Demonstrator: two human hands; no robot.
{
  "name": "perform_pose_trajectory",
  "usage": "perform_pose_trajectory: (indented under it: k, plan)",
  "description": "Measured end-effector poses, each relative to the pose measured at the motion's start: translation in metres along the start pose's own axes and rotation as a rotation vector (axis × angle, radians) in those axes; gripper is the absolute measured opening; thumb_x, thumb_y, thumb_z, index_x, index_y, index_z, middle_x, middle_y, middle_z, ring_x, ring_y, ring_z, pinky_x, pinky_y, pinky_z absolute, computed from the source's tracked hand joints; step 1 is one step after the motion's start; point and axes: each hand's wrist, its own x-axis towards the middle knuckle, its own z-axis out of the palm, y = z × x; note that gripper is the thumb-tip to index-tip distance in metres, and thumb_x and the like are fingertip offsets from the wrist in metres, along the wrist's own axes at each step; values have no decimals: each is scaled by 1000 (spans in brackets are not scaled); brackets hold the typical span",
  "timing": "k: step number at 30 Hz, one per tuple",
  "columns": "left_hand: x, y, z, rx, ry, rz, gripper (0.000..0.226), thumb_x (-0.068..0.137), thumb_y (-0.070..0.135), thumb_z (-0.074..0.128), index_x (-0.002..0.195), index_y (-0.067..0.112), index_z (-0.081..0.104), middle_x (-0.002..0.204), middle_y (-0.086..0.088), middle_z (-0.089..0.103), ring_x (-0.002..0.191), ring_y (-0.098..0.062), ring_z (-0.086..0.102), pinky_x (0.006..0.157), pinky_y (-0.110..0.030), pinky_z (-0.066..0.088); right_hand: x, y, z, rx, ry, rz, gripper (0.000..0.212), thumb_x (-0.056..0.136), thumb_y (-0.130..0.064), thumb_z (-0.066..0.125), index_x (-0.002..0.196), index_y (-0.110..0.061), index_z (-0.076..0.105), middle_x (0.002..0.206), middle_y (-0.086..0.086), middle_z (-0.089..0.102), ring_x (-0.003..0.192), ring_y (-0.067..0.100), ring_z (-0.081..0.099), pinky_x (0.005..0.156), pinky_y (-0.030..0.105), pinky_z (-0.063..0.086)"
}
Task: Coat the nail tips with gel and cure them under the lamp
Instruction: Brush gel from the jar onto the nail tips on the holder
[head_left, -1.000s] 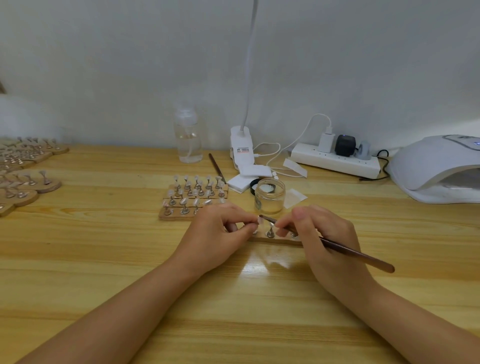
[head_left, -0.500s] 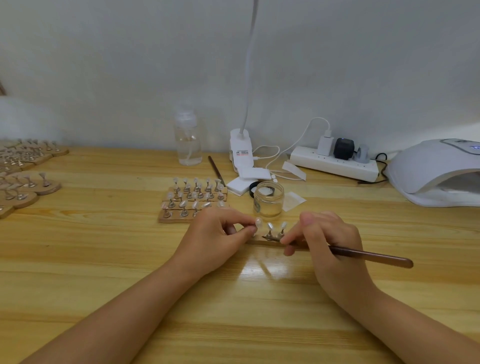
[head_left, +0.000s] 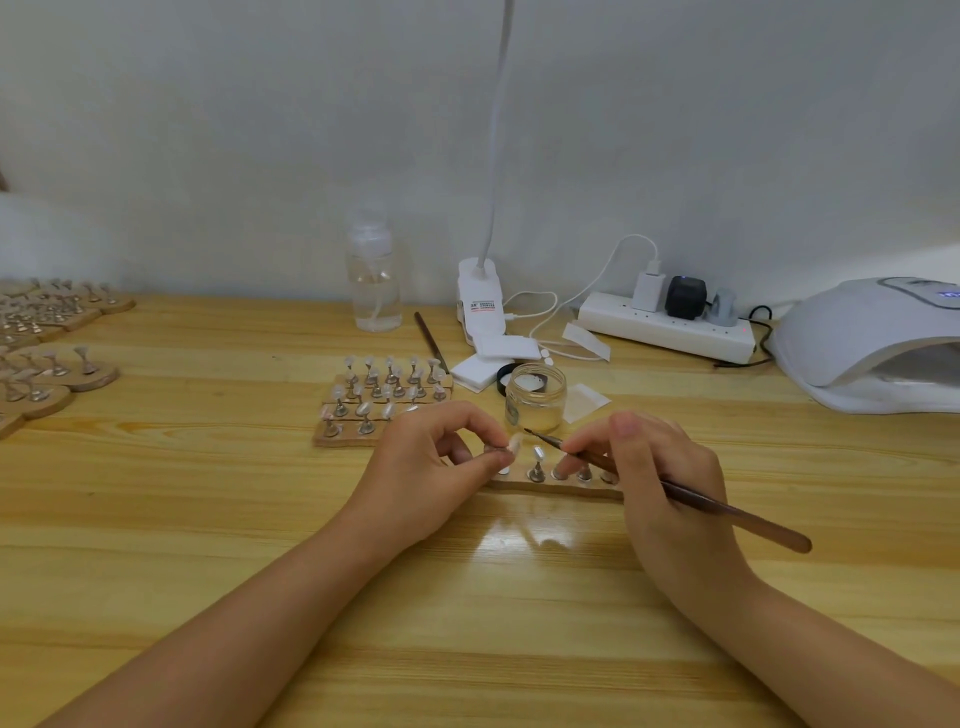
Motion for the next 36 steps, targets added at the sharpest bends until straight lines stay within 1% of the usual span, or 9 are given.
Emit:
perform_pose_trajectory:
  k: [5,7,9,13,18,23,28,32,36]
  plan:
    - [0,1,0,10,-2,14,24,72,5,74,67,25,61,60,25,59,46,1,48,50,-5,33,-1,-1,1,-39,-55,-86,40,93,-28,30,72,-23,64,65,-14,63,66,1,56,73,21,37]
    - [1,0,1,15,-3,21,27,71,4,74,66,27,60,63,25,59,47,0,48,50,-5,34,-1,-2,0,-13,-36,-113,38,93,-25,30,71,-27,62,62,-13,62,65,-2,54,72,22,38]
    - [1,0,1,8,-3,15,26,71,5,74,65,26,60,63,24,59,47,0,47,50,-5,33,0,-1,-1,3,-9,-96,37,92,-26,30,72,-29,60,63,-14,62,68,0,56,72,24,40]
    - [1,-2,1,1,8,7,26,71,6,74,64,27,60,65,24,59,46,0,46,50,-6,33,1,-1,1,-17,-59,-32,40,92,-32,30,73,-23,64,66,-12,64,69,9,60,73,35,44]
    - [2,-1,1,40,-6,31,30,71,5,74,65,30,59,65,26,59,49,0,49,51,-6,34,-1,-2,0,2,-30,-94,39,92,-27,30,69,-28,60,60,-11,62,64,4,56,70,27,41]
    - [2,-2,1,33,3,33,28,71,6,74,65,29,59,63,26,59,47,1,47,52,-5,33,2,-1,2,-19,-73,-36,37,91,-33,31,72,-27,62,64,-12,63,67,10,59,69,37,46]
    - [2,-2,1,40,4,37,30,71,4,74,65,30,59,61,28,58,45,0,46,51,-5,32,0,-2,0,16,-35,-101,36,92,-28,30,70,-31,59,61,-13,61,63,6,56,66,29,43]
    - [2,-3,2,46,7,40,29,71,6,74,65,30,60,61,28,57,45,0,45,52,-5,32,2,0,2,-42,-80,-53,37,91,-32,32,72,-26,62,65,-15,62,67,9,57,67,30,45]
    - [2,-3,1,53,1,40,30,71,5,73,65,31,59,60,28,58,45,1,46,53,-4,32,-1,-1,1,-38,-53,-117,37,92,-28,32,68,-27,60,61,-15,59,63,3,53,69,22,40]
